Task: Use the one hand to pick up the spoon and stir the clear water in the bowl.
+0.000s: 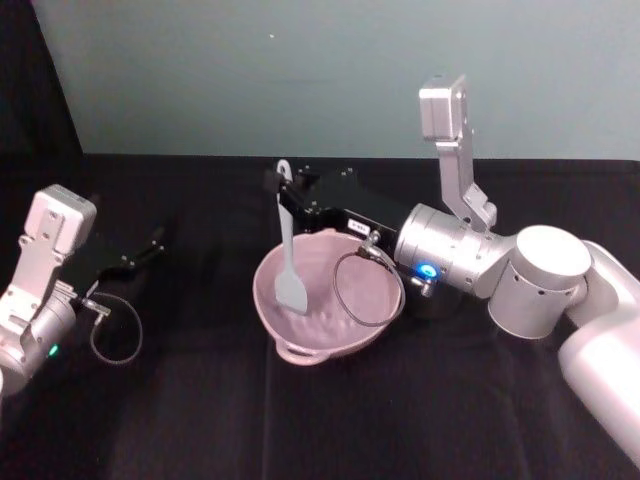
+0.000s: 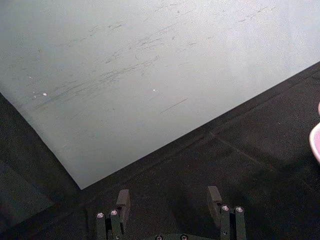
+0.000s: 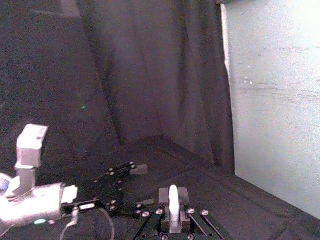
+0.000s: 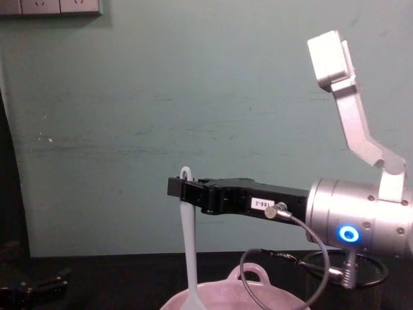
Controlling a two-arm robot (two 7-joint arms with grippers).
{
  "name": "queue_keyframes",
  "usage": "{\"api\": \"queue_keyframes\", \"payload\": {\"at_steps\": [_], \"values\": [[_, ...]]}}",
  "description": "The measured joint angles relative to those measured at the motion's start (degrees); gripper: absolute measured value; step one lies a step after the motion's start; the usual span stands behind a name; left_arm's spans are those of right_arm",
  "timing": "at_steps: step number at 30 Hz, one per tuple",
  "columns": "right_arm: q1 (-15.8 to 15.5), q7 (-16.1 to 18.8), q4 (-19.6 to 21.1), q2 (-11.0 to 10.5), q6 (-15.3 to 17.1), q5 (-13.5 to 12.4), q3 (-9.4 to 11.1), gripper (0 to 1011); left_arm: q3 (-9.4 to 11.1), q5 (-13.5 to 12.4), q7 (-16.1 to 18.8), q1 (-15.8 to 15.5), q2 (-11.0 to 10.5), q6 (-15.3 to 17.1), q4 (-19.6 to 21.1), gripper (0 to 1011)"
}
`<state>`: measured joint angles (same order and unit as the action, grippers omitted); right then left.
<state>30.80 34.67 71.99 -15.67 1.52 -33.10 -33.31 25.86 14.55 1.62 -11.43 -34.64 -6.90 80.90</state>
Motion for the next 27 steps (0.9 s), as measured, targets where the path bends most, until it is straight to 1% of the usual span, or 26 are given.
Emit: {"api": "queue_keyframes", "payload": {"at_steps": [2,3,7,9,13,18,27], "values": [[0.8,0.1,-1.3,0.5,-0.2,0.0,0.0,109,0.0,0.0,0.0,0.0,0.0,0.0,0.0,1011],[1.6,0.3,-2.7,1.0,-0.5,0.1,0.0,109,0.0,0.0,0.0,0.0,0.0,0.0,0.0,1011],[3.1,0.4,-5.2,1.7,-0.9,0.1,0.4,109,0.0,0.0,0.0,0.0,0.0,0.0,0.0,1011],[3.7,0.4,-6.3,1.8,-1.2,0.1,0.8,109,0.0,0.0,0.0,0.0,0.0,0.0,0.0,1011],[4.2,0.3,-7.3,1.4,-1.3,0.1,1.9,109,0.0,0.0,0.0,0.0,0.0,0.0,0.0,1011],[3.6,-0.4,-6.6,0.1,-1.3,0.0,3.3,109,0.0,0.0,0.0,0.0,0.0,0.0,0.0,1011],[-0.6,-2.1,-0.5,-3.7,-0.4,-0.9,5.8,109,0.0,0.0,0.0,0.0,0.0,0.0,0.0,1011]]}}
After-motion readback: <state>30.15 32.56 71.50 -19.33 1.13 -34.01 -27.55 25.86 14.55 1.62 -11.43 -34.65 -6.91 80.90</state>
